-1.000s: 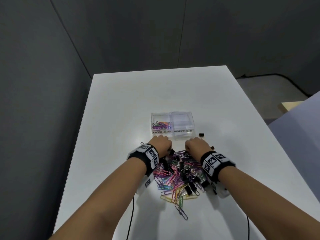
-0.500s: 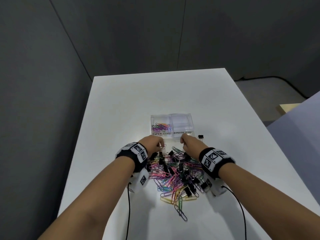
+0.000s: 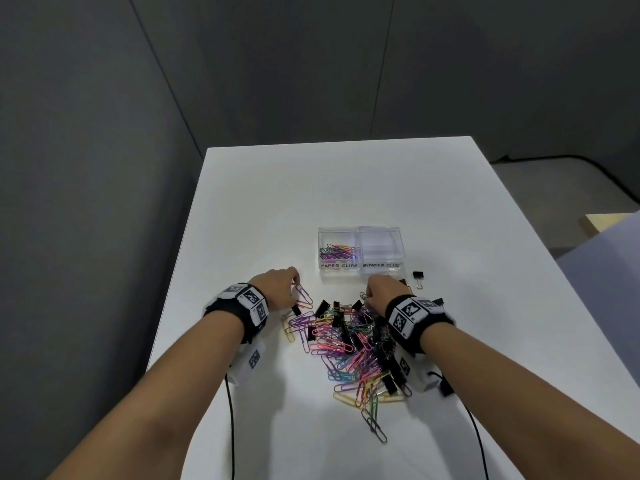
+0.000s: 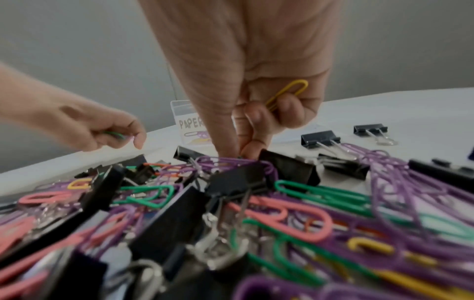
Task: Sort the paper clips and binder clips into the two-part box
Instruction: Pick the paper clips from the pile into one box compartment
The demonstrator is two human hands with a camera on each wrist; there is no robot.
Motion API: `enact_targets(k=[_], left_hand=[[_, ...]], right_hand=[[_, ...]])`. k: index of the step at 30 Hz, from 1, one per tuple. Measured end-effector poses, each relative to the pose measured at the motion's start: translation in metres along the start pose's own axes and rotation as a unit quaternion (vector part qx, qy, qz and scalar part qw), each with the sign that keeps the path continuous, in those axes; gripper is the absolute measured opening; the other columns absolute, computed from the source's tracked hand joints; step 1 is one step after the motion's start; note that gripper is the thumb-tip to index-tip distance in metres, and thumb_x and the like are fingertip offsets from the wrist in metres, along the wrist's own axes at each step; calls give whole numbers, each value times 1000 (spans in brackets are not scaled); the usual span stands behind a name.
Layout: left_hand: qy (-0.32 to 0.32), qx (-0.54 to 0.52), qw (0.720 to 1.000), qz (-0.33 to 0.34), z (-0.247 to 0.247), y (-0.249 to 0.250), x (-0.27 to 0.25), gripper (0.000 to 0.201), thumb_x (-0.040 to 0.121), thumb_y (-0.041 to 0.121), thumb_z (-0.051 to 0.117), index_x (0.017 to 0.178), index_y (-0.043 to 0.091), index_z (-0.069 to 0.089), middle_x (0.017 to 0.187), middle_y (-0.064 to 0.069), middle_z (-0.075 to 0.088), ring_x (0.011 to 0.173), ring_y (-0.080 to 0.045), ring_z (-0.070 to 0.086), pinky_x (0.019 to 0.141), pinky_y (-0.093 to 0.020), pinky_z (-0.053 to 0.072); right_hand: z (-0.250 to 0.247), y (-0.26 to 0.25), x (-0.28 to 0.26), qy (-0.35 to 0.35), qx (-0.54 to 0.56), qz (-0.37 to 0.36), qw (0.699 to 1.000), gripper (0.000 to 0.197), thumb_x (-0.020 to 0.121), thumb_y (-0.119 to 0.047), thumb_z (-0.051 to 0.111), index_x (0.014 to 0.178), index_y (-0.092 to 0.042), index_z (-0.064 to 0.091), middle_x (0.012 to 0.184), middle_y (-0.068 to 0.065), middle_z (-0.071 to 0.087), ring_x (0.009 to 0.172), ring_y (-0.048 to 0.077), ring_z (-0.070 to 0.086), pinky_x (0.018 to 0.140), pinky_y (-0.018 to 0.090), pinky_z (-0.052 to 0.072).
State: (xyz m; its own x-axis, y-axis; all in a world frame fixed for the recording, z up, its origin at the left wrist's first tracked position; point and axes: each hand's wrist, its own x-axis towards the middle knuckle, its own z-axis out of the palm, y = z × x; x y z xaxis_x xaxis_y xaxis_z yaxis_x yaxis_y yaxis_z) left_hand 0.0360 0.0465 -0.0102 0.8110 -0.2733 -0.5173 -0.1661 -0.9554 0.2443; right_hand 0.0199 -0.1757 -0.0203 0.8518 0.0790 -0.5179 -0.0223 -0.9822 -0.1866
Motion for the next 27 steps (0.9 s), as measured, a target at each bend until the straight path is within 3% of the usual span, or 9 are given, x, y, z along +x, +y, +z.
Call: enact_targets(k=[3,7,11,15,17,19,22,25,27], left_hand=[[2,45,999,28,6,-2,2,45,89,28,55,131,22,40,127,-7,55,116,-25,53,95,-36,43],[3,69,996,48,9,1,10,44,89,34,58,129,23,43,128,-6,51,119,-25,50,95,-37,42],[16,66,995,76,17,12,16,29,93,29,52,120,17,52,125,-8,50,117,-25,48,93,-35,43],[39,70,993,83,25,22,21,25,94,24,51,114,10,57,126,-10,47,117,-27,46,95,-36,42],[42,62,994,77,28,23,23,25,94,23,51,113,9,57,127,-11,47,118,-28,45,97,-35,40],[39,52,995,72,30,24,25,25,94,22,51,114,8,56,127,-12,48,119,-28,45,99,-35,39],[36,42,996,77,30,25,25,24,95,20,50,114,7,54,125,-13,51,118,-28,45,98,-35,39],[33,35,996,71,30,26,24,24,95,18,49,115,7,54,124,-13,54,117,-28,48,98,-35,40],[25,22,998,60,29,28,24,23,94,16,49,114,7,54,123,-14,55,114,-29,51,96,-35,41]], right_hand=[[1,0,3,-13,12,9,1000,9,90,-11,53,84,-7,58,93,10,65,79,22,58,67,28,46],[0,1,0,-28,-1,-12,1000,16,93,-14,47,100,-5,58,101,10,64,84,22,57,78,32,50],[-5,4,-3,-2,0,-16,1000,4,93,-17,40,93,-13,39,72,-1,48,68,19,47,59,26,39],[-12,5,-2,21,48,-38,998,22,95,-12,38,117,-13,41,64,-4,45,53,13,40,51,25,35],[-15,1,-4,21,58,-61,996,27,97,-11,34,122,-11,42,72,-1,50,57,14,42,52,24,33],[-18,-5,-7,2,69,-81,994,28,97,-9,29,118,-9,47,89,4,54,68,17,45,54,24,33],[-19,-14,-13,-25,42,-116,992,30,97,-9,28,116,-11,50,111,10,54,82,20,48,65,27,38],[-16,-16,-17,-23,-42,-135,990,28,97,-23,37,122,-19,50,125,6,49,100,25,57,82,34,45],[-13,-13,-18,-10,-78,-136,988,32,94,-33,44,123,-20,50,126,5,51,104,24,58,83,33,45]])
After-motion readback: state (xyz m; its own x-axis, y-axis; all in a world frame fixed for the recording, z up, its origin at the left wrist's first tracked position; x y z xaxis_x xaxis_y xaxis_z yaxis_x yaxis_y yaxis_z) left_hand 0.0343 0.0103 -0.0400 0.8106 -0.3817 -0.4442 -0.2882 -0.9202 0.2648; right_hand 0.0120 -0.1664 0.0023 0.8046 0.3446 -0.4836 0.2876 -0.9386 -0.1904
